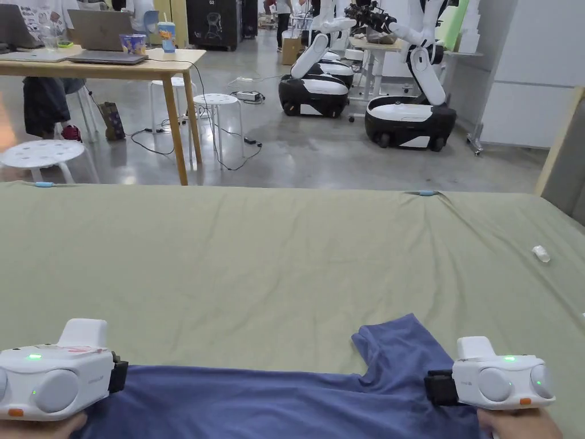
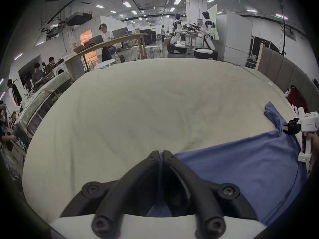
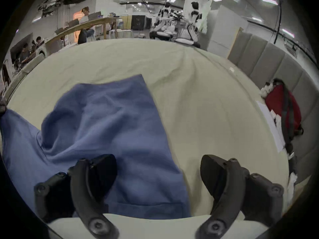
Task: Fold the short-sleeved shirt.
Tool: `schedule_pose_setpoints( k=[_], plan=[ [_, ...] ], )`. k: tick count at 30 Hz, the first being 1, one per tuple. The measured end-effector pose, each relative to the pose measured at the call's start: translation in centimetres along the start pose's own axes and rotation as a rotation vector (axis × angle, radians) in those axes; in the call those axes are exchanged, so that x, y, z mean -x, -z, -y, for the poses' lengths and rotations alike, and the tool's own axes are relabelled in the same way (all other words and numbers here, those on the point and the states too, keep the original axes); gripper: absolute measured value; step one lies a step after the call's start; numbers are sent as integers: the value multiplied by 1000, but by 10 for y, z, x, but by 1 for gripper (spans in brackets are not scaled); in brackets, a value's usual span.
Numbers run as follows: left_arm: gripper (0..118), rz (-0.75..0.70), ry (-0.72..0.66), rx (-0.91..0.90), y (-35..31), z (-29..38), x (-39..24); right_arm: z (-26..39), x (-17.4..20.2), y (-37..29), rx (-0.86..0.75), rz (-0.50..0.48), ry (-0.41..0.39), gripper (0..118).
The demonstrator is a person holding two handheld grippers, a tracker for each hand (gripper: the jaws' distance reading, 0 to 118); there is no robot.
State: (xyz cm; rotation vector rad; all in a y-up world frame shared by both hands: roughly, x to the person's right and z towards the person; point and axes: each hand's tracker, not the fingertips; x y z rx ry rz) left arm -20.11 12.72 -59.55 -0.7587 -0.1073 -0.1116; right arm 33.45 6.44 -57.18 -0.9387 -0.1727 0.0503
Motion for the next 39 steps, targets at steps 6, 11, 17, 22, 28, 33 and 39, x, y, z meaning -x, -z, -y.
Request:
schedule_pose_setpoints(
  k=[6,11,17,22,28,33,39],
  plan=[
    [1,-8,2,9,-1,5,-3,9,2,-22,-61,-7,59,0],
    [1,-46,-2,-48,-25,14,-5,12,19,-85,-215,37,22,0],
    [1,-48,0,-145,-99,27,2,33,21,-166,-400,78,-39,0],
    [1,-39,-7,-208,-168,60,10,86,18,-235,-461,105,-46,0],
    [1,-28,-14,-202,-208,113,20,157,20,-268,-449,99,-39,0],
    [1,-12,-16,-110,-213,171,17,224,23,-253,-346,101,-24,0],
    [1,-28,-57,-45,-205,215,12,259,27,-235,-254,88,15,0]
  ],
)
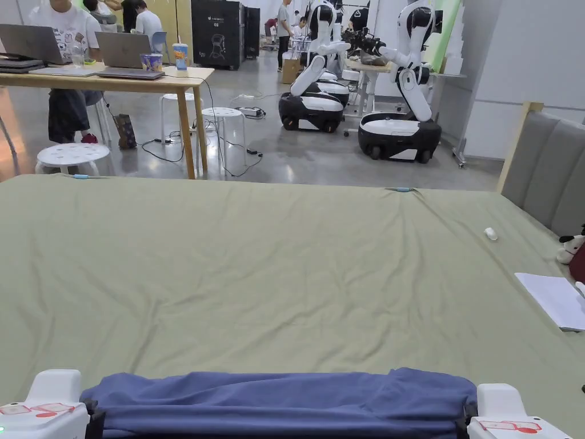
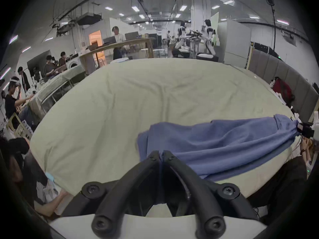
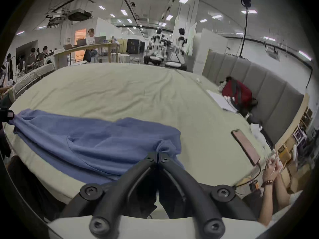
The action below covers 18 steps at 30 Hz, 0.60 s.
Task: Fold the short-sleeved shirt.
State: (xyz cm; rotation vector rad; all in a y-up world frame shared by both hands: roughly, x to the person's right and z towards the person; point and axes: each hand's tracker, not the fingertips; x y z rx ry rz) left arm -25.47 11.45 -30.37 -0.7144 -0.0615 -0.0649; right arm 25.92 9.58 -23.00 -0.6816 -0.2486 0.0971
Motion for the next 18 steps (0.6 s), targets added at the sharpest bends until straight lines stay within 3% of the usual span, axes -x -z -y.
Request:
schedule_pose_setpoints(
  k=[2,3,4,5,6,7,9,10,12,13,18],
  plan=[
    [2,-17,3,-17,-5,1,-4,-7,3,-13,-12,-11,3,4],
    [2,-31,7,-49,-11,-2,-8,-11,4,-18,-45,-25,29,17],
    [3,-44,7,-83,-16,-5,-11,-15,5,-24,-72,-29,50,56],
    [5,-61,14,-125,-22,-9,-18,-22,7,-28,-99,-33,59,88],
    [10,-80,22,-162,-26,-13,-24,-28,10,-30,-123,-46,64,110],
    [23,-83,26,-182,-29,-16,-30,-33,14,-35,-145,-63,75,117],
    [34,-86,15,-248,-33,-22,-40,-45,26,-46,-206,-106,91,113],
    [53,-71,15,-264,-35,-25,-45,-50,31,-47,-221,-118,91,113],
    [105,-70,15,-276,-40,-30,-59,-56,47,-54,-243,-127,77,113],
    [118,-71,15,-285,-40,-31,-63,-60,53,-57,-255,-139,70,113],
    [113,37,9,-301,-41,-34,-76,-62,74,-65,-285,-188,71,99]
  ],
)
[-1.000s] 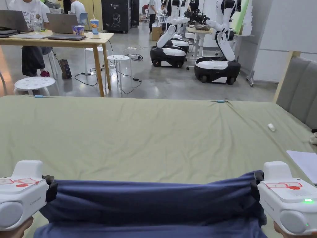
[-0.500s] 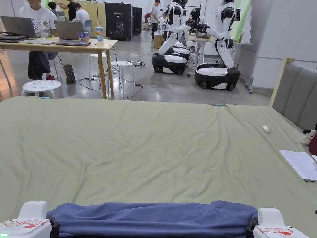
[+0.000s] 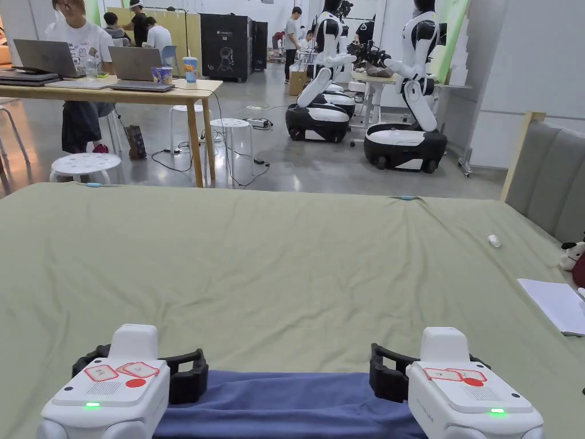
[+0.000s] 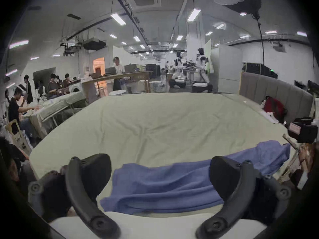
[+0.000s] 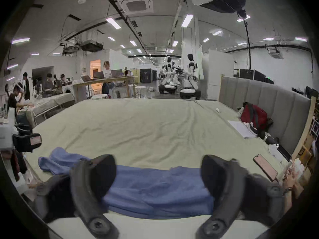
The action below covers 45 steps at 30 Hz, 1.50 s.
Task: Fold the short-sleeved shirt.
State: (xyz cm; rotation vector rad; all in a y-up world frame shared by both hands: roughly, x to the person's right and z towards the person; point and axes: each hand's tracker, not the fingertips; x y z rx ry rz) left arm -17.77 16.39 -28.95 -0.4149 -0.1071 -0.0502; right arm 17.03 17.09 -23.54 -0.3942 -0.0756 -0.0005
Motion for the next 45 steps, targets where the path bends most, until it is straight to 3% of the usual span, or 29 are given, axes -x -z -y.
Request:
schedule_pose_setpoints(
  k=[1,2,3,4,7,21,22,23,24,25,26,27,28,32,37,41,45],
  plan=[
    [100,23,6,-13,-1,1,-2,1,3,-1,-11,-2,-6,83],
    [74,37,9,-17,-2,1,-7,1,7,-1,-18,-2,-19,55],
    [38,28,13,-16,-1,3,-10,2,11,1,-25,19,-38,19],
    [0,25,19,-20,0,5,-12,3,13,1,-46,58,-52,0],
    [0,55,0,-26,-4,5,-14,0,14,3,-30,6,-31,0],
    [0,45,-1,-11,-2,9,-5,1,23,4,-30,-3,-54,0],
    [1,39,-11,-14,-3,10,0,1,25,4,-30,-6,-56,0],
    [14,33,-31,-17,-3,10,6,1,26,5,-30,-8,-59,0],
    [33,28,-58,-18,-3,11,14,3,28,5,-30,-10,-60,0],
    [68,30,-100,-6,-3,12,26,3,30,6,-28,-14,-61,0],
    [90,33,-146,5,-2,15,40,3,33,7,-27,-18,-61,0],
    [108,32,-193,16,0,18,53,3,35,8,-27,-22,-61,0],
    [113,28,-246,28,1,23,69,5,39,10,-26,-27,-61,0],
    [113,24,-474,104,10,48,130,10,54,18,-16,-49,-72,0],
    [114,196,-803,197,39,89,175,15,69,27,7,-64,-95,0],
    [115,357,-994,266,72,118,173,15,72,32,19,-61,-114,0],
    [113,531,-1173,188,82,118,149,14,69,34,27,-50,-116,0]
  ],
)
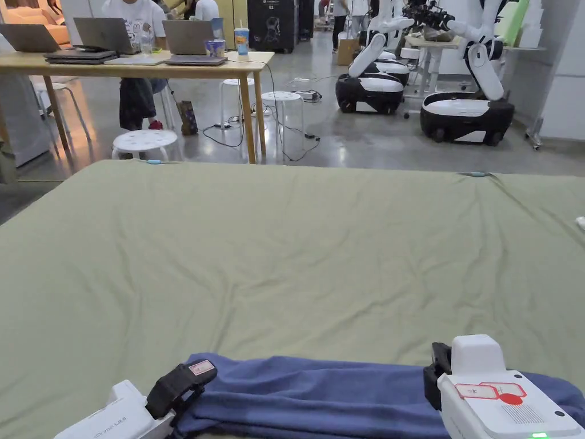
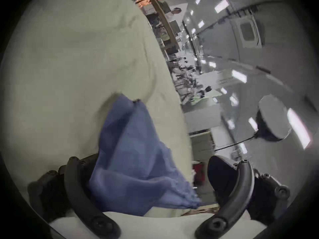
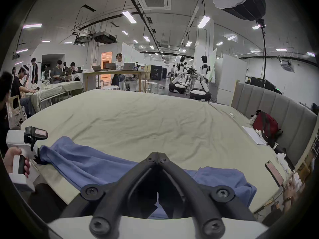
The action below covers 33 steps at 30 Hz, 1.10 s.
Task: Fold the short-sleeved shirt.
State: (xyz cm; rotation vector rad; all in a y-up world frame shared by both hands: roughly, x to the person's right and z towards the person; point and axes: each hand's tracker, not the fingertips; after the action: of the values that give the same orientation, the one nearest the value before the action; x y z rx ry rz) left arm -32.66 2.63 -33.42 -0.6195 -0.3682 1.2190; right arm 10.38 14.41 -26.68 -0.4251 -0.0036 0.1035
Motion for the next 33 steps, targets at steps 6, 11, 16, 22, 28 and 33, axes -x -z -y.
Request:
schedule_pose_setpoints(
  k=[6,11,16,22,28,33],
  plan=[
    [13,-197,93,11,29,3,-4,-1,-4,2,12,14,-8,0],
    [10,-236,170,-103,4,-12,-12,-5,-1,-3,13,13,-20,0],
    [10,-495,542,-201,-25,-40,-43,-4,-1,-5,12,7,-18,0],
    [10,-570,965,-230,-19,-9,-99,1,-5,-3,15,2,-1,0],
    [10,-512,1385,-131,40,77,-152,4,-11,-7,12,7,8,0],
    [10,-592,1664,60,93,154,-138,10,-23,-11,13,16,19,0]
  ],
)
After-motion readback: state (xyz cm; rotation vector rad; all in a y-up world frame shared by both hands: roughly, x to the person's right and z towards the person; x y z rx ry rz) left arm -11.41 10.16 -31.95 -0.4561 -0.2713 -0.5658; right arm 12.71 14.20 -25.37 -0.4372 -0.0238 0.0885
